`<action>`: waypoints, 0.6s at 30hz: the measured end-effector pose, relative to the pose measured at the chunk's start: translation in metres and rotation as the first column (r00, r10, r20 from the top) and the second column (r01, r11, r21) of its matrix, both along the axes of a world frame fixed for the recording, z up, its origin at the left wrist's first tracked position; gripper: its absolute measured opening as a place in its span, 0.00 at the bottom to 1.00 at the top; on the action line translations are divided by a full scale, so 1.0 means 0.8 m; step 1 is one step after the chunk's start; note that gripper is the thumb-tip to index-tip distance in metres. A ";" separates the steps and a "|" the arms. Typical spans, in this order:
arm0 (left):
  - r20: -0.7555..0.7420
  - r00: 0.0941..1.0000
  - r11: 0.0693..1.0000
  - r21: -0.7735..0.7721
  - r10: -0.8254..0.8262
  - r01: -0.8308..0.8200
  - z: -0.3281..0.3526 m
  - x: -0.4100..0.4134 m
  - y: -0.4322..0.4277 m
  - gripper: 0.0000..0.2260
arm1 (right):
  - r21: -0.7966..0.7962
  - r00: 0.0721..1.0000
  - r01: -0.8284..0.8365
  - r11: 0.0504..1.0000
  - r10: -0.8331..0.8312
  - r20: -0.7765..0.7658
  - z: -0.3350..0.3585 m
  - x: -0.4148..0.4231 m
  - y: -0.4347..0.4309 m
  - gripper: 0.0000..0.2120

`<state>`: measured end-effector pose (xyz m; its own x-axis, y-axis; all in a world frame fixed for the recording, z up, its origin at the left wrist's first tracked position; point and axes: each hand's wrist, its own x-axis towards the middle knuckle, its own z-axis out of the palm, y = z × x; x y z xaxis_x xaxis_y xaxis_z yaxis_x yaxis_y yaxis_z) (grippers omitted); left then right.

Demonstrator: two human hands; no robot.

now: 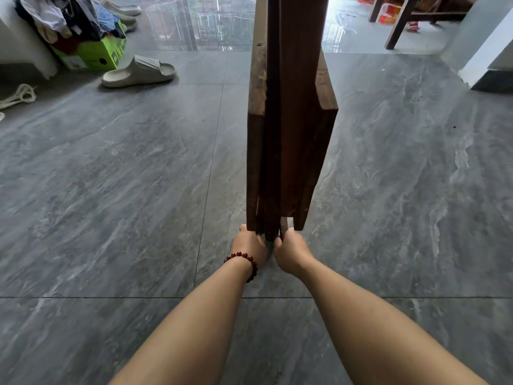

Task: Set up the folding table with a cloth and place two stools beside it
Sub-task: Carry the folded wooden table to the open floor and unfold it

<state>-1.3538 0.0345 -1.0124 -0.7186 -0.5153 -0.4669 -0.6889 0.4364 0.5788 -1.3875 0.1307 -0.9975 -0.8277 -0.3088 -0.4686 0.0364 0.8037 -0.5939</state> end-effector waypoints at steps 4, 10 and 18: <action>0.012 0.999 0.999 -0.003 -0.034 0.034 0.003 0.001 0.000 0.05 | -0.020 0.999 0.038 0.999 -0.038 0.021 -0.004 -0.001 0.001 0.12; -0.004 1.000 0.995 -0.096 0.011 -0.011 0.015 0.016 -0.018 0.11 | -0.005 0.996 0.080 0.997 -0.080 0.033 -0.006 -0.007 0.012 0.12; 0.053 0.993 0.989 -0.103 0.108 -0.102 0.021 0.047 -0.048 0.13 | 0.036 0.995 0.103 0.994 -0.104 0.015 -0.002 -0.014 0.023 0.12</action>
